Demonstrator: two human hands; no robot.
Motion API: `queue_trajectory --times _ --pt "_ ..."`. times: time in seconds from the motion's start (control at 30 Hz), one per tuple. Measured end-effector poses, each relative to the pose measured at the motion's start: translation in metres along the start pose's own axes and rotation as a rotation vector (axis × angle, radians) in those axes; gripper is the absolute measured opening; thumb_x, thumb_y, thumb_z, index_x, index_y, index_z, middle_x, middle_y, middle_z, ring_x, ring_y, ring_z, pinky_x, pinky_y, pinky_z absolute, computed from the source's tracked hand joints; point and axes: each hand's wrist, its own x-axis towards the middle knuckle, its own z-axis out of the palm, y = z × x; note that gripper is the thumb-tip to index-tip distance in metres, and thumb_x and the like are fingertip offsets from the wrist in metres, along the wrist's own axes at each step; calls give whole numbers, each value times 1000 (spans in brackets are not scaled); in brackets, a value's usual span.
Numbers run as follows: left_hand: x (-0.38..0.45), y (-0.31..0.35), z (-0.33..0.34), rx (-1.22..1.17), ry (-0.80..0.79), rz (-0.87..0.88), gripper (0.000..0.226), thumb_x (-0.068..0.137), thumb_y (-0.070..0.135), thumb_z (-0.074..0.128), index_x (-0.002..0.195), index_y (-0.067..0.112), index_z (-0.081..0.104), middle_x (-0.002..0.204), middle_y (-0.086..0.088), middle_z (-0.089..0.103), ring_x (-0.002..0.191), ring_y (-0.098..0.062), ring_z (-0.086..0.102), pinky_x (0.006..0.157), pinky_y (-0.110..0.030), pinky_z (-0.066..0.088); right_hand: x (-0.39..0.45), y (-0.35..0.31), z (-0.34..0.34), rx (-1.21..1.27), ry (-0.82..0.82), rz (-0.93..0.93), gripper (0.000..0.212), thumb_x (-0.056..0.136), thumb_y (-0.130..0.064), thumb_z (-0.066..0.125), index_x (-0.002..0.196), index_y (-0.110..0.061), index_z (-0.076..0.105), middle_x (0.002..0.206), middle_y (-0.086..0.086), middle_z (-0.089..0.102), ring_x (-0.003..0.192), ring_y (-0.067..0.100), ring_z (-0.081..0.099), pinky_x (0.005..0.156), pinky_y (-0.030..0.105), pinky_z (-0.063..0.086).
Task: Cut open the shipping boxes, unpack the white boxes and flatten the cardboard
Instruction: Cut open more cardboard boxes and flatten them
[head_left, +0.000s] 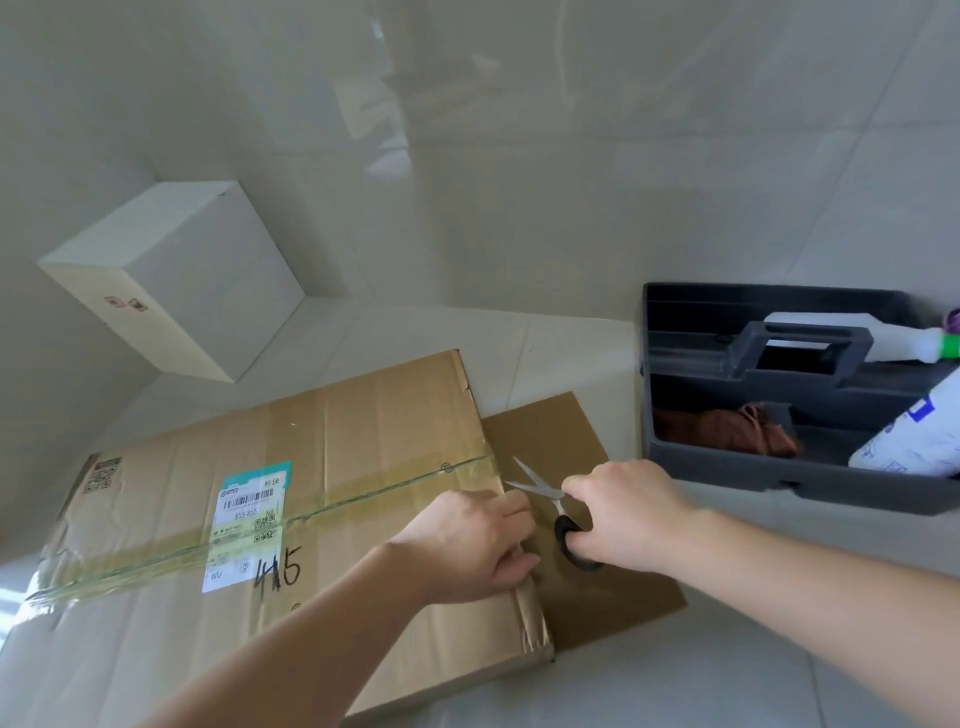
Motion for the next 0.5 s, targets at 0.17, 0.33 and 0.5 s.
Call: queue_trajectory --times 0.17,0.33,0.5 --pt "-2 0 7 26 99 -11 28 79 41 68 70 16 59 78 2 55 50 -16 46 38 -23 40 1 -6 4 8 11 -5 44 73 -55 49 98 -23 64 63 -6 48 60 20 48 44 25 21" --pt "0 -2 12 28 145 41 28 83 38 64 72 14 59 82 2 60 53 -18 49 40 -26 43 3 -16 2 14 -28 -19 32 77 -52 52 79 -20 53 58 -8 40 55 20 45 45 29 25" --pt "-1 -1 14 -35 194 45 26 87 34 57 73 12 60 75 0 57 53 -19 49 41 -27 43 10 -26 -3 -22 -85 -7 23 85 -40 55 80 -18 49 64 -3 45 61 23 49 48 30 31"
